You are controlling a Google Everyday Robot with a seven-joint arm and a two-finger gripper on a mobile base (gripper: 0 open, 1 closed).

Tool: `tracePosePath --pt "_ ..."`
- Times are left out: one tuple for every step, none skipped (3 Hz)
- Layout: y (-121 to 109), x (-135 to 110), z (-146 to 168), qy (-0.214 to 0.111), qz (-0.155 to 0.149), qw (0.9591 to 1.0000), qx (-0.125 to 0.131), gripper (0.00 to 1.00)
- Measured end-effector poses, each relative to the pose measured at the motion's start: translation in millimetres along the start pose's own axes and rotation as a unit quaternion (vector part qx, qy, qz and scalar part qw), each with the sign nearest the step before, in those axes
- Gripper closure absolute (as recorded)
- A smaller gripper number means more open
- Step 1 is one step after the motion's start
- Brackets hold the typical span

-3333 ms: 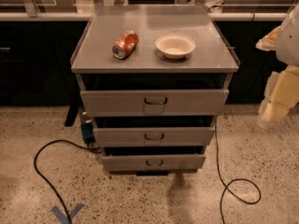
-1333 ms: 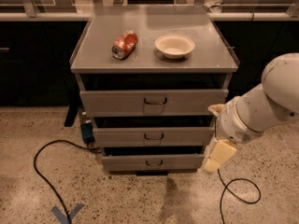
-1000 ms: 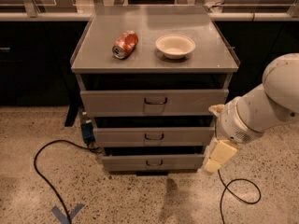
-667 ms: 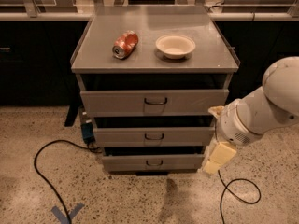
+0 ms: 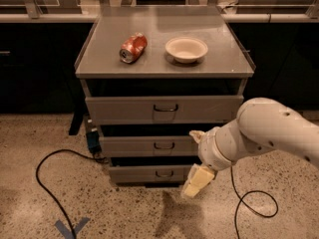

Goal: Open middle drawer

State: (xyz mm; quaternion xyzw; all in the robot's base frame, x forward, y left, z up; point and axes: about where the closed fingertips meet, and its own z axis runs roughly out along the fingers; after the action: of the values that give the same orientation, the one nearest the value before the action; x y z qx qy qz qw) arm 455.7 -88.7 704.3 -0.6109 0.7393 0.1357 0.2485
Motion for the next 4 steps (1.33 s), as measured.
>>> tracePosePath --pt "-6 -13 47 -0.031 -0.001 0.9995 -0.004 0.0" --pt "-28 -10 81 -0.033 0.015 0.9993 0.003 0.0" --pt "-53 4 110 -0.019 0.033 0.9993 0.0 0.0" --pt "-63 19 133 -0.012 0.048 0.9986 -0.019 0.0"
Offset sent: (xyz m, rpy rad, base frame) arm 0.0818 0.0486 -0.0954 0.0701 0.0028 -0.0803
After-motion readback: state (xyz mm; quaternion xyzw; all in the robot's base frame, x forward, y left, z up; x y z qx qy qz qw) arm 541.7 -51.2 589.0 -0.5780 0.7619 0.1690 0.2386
